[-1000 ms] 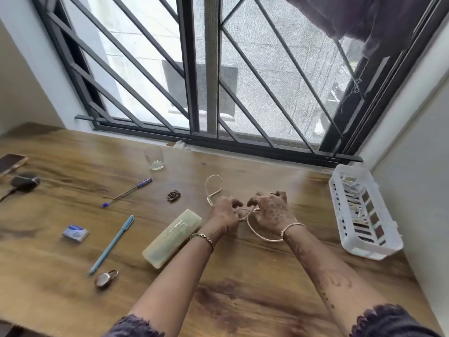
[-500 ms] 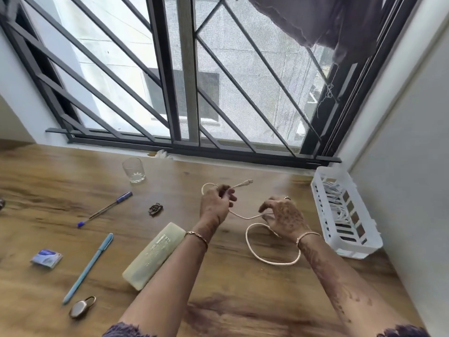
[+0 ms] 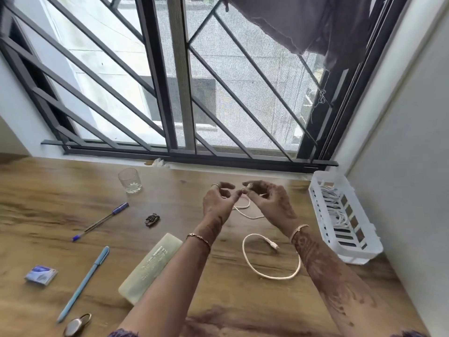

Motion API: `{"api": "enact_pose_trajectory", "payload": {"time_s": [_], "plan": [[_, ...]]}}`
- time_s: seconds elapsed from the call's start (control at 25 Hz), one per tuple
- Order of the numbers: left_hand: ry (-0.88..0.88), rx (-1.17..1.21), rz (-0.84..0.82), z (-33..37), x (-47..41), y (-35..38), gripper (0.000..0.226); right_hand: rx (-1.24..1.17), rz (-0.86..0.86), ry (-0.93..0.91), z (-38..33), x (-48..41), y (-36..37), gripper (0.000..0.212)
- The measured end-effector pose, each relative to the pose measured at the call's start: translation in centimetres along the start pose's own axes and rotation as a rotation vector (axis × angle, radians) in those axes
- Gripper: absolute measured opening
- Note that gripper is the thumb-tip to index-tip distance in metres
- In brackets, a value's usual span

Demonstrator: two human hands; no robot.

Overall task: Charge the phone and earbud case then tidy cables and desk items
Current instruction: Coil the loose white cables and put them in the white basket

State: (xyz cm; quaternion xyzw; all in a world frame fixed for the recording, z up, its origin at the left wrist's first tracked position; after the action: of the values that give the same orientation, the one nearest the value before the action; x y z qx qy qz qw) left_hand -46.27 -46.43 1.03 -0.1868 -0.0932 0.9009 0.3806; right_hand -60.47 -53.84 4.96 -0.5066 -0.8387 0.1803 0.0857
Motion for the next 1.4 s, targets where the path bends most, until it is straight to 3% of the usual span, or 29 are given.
{"api": "enact_pose_trajectory", "payload": {"time_s": [0.12, 0.2, 0.32, 0.48, 0.6, 0.68, 0.88, 1.0, 1.12, 1.2, 1.4], "plan": [[-0.265, 0.471, -0.090, 0.0, 0.8, 2.0, 0.026, 0.129, 0.036, -0.074, -0.5, 0.4, 0.6, 0.034], [-0.354, 0.639, -0.125, 0.4, 1.0, 2.5, 0.030, 0.162, -0.002, -0.110, -0.3, 0.7, 1.4, 0.038], [-0.370, 0.698, -0.108, 0.9, 1.0, 2.1, 0.021, 0.119, 0.012, -0.126, 0.2, 1.0, 1.5, 0.037], [-0.427, 0.781, -0.177, 1.2, 1.4, 2.0, 0.022, 0.069, 0.227, -0.157, -0.5, 0.4, -0.5, 0.040], [-0.391, 0.795, -0.324, 2.3, 1.7, 2.1, 0.024, 0.125, 0.043, -0.209, -1.2, -0.8, 0.3, 0.050], [-0.327, 0.798, -0.409, 3.3, 1.9, 2.2, 0.026, 0.165, -0.101, -0.208, -1.2, -1.4, 1.3, 0.042], [-0.263, 0.928, -0.515, 5.2, 2.3, 2.2, 0.034, 0.210, -0.005, -0.261, -2.1, -2.3, 1.3, 0.011], [-0.244, 1.079, -0.457, 6.8, 1.6, 1.5, 0.032, 0.433, 0.044, -0.298, -2.0, -2.1, 1.2, 0.009], [-0.216, 1.207, -0.297, 7.4, 0.2, 0.4, 0.030, 0.640, 0.068, -0.288, -0.6, -1.6, 1.5, 0.012], [-0.180, 1.254, -0.173, 7.1, -0.9, -0.2, 0.029, 0.694, -0.003, -0.261, 0.0, -1.2, 2.0, 0.015], [-0.089, 1.073, -0.091, 5.8, -2.1, 0.1, 0.025, 0.771, -0.157, -0.241, -1.2, 0.7, 2.9, 0.015]]}}
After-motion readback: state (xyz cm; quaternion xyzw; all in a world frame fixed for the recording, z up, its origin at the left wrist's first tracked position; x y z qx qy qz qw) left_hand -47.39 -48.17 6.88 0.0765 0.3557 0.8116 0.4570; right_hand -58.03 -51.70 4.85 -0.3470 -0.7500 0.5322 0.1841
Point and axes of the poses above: each hand's wrist, its own x-axis away from the middle knuckle, its own y-axis out of the palm, z = x × y, the point moved 7 cm from there along -x, towards the middle knuckle, and after that the axes turned 14 degrees about y, right-handed, at the moved point
